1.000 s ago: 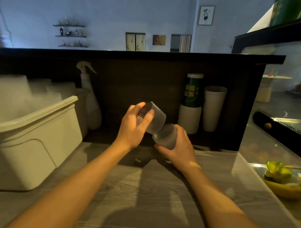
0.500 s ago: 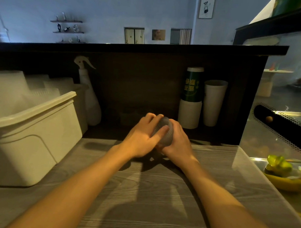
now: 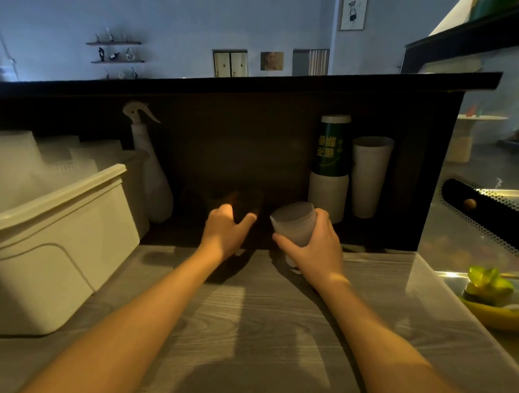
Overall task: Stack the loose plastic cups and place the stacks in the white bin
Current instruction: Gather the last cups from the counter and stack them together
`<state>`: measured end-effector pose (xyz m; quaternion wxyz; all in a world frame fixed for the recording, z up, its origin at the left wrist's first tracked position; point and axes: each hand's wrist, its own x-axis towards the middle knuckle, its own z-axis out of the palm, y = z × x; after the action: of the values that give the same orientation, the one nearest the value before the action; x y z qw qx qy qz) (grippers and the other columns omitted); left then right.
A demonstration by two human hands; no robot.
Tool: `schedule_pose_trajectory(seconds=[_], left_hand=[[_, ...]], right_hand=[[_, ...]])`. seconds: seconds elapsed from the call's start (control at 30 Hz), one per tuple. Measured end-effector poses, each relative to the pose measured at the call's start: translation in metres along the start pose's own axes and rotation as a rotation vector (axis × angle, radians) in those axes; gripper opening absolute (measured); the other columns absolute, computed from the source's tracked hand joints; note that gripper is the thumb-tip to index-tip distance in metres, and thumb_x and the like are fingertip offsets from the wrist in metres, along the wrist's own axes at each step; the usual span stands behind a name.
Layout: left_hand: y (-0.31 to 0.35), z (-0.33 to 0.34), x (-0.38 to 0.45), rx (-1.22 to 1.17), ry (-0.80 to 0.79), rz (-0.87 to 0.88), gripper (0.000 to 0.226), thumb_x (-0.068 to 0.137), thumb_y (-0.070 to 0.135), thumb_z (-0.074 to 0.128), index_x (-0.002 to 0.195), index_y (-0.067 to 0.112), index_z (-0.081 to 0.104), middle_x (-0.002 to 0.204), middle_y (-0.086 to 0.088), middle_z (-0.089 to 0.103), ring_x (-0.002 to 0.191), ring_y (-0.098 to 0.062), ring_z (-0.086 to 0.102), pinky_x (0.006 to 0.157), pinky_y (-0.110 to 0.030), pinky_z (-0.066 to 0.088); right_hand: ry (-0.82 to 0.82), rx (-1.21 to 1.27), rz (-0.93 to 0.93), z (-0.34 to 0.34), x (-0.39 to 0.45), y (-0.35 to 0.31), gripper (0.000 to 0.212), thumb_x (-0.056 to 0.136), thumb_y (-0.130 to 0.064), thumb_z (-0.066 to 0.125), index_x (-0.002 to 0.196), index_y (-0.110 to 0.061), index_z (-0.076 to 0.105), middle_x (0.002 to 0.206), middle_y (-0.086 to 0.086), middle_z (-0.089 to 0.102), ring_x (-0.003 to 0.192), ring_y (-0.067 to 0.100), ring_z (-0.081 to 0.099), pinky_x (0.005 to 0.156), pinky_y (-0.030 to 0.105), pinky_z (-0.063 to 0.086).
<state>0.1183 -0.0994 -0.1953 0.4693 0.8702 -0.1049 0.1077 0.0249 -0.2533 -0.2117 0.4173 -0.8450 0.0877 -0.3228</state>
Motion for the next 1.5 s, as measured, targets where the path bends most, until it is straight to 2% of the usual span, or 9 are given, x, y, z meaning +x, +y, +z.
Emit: schedule_pose_trajectory(seconds=[0.07, 0.17, 0.23, 0.57, 0.77, 1.0, 1.13, 1.27, 1.5], left_hand=[[-0.008, 0.004, 0.014, -0.027, -0.004, -0.017, 0.053, 0.087, 0.040, 0.064, 0.130, 0.012, 0.056, 0.119, -0.014, 0.062, 0.099, -0.026, 0.063, 0.069, -0.031, 0.055], [-0.005, 0.015, 0.038, 0.105, -0.035, -0.020, 0.056, 0.090, 0.042, 0.063, 0.139, 0.017, 0.052, 0.138, -0.013, 0.054, 0.123, -0.032, 0.052, 0.102, -0.041, 0.045], [0.000, 0.024, 0.052, 0.237, -0.020, -0.053, 0.060, 0.094, 0.051, 0.055, 0.143, 0.017, 0.046, 0.144, -0.015, 0.048, 0.129, -0.034, 0.046, 0.107, -0.042, 0.038], [-0.003, 0.050, 0.083, 0.147, 0.001, -0.136, 0.091, 0.075, 0.077, 0.057, 0.145, 0.021, 0.041, 0.142, -0.013, 0.050, 0.126, -0.036, 0.050, 0.103, -0.050, 0.043], [0.000, 0.051, 0.062, -0.125, 0.129, -0.089, 0.094, 0.075, 0.055, 0.077, 0.144, 0.010, 0.030, 0.142, -0.013, 0.050, 0.129, -0.034, 0.048, 0.105, -0.041, 0.039], [-0.009, 0.022, 0.031, -0.368, 0.079, -0.088, 0.071, 0.087, 0.027, 0.070, 0.149, 0.017, 0.037, 0.143, -0.008, 0.049, 0.131, -0.029, 0.048, 0.110, -0.044, 0.040], [0.008, -0.007, 0.010, -0.367, 0.114, -0.027, 0.075, 0.080, 0.053, 0.068, 0.142, 0.018, 0.044, 0.128, -0.003, 0.057, 0.115, -0.024, 0.057, 0.096, -0.042, 0.051], [0.006, -0.025, -0.016, -0.370, 0.059, 0.095, 0.040, 0.089, 0.052, 0.060, 0.120, 0.028, 0.049, 0.111, 0.010, 0.060, 0.107, -0.013, 0.060, 0.077, -0.024, 0.052], [0.000, -0.025, -0.036, -0.298, 0.108, 0.204, 0.065, 0.077, 0.074, 0.047, 0.124, 0.029, 0.051, 0.114, 0.008, 0.061, 0.103, -0.007, 0.060, 0.089, -0.044, 0.055]], right_hand=[[0.022, 0.007, 0.031, -0.001, 0.002, 0.000, 0.073, 0.069, -0.051, 0.079, 0.124, -0.020, 0.041, 0.120, -0.001, 0.051, 0.110, 0.017, 0.052, 0.089, 0.039, 0.050], [0.046, 0.018, 0.061, -0.002, 0.004, 0.003, 0.072, 0.070, -0.052, 0.078, 0.123, -0.019, 0.042, 0.118, -0.001, 0.052, 0.108, 0.016, 0.052, 0.088, 0.036, 0.050], [0.052, 0.029, 0.071, -0.001, 0.004, 0.003, 0.071, 0.069, -0.054, 0.078, 0.121, -0.021, 0.042, 0.116, -0.002, 0.053, 0.108, 0.016, 0.053, 0.088, 0.038, 0.051], [0.050, 0.000, 0.095, 0.001, 0.006, 0.005, 0.064, 0.070, -0.055, 0.076, 0.110, -0.022, 0.040, 0.110, -0.002, 0.050, 0.103, 0.017, 0.053, 0.084, 0.040, 0.052], [0.049, -0.035, 0.125, 0.000, 0.007, 0.007, 0.088, 0.069, -0.054, 0.079, 0.131, -0.014, 0.031, 0.128, 0.005, 0.044, 0.117, 0.024, 0.049, 0.092, 0.044, 0.048], [0.026, -0.067, 0.114, -0.001, 0.005, 0.004, 0.086, 0.070, -0.052, 0.079, 0.130, -0.015, 0.031, 0.130, 0.006, 0.044, 0.120, 0.025, 0.047, 0.096, 0.045, 0.047], [-0.023, -0.103, 0.090, 0.000, 0.004, 0.000, 0.085, 0.071, -0.050, 0.079, 0.132, -0.018, 0.029, 0.134, 0.005, 0.041, 0.123, 0.023, 0.044, 0.096, 0.036, 0.045], [-0.047, -0.137, 0.066, -0.001, 0.003, -0.004, 0.091, 0.071, -0.048, 0.080, 0.139, -0.016, 0.028, 0.138, 0.007, 0.039, 0.127, 0.024, 0.042, 0.098, 0.038, 0.042], [-0.140, -0.229, -0.053, 0.002, -0.003, -0.010, 0.091, 0.070, -0.048, 0.080, 0.140, -0.022, 0.028, 0.132, 0.000, 0.039, 0.123, 0.019, 0.041, 0.097, 0.036, 0.043]])
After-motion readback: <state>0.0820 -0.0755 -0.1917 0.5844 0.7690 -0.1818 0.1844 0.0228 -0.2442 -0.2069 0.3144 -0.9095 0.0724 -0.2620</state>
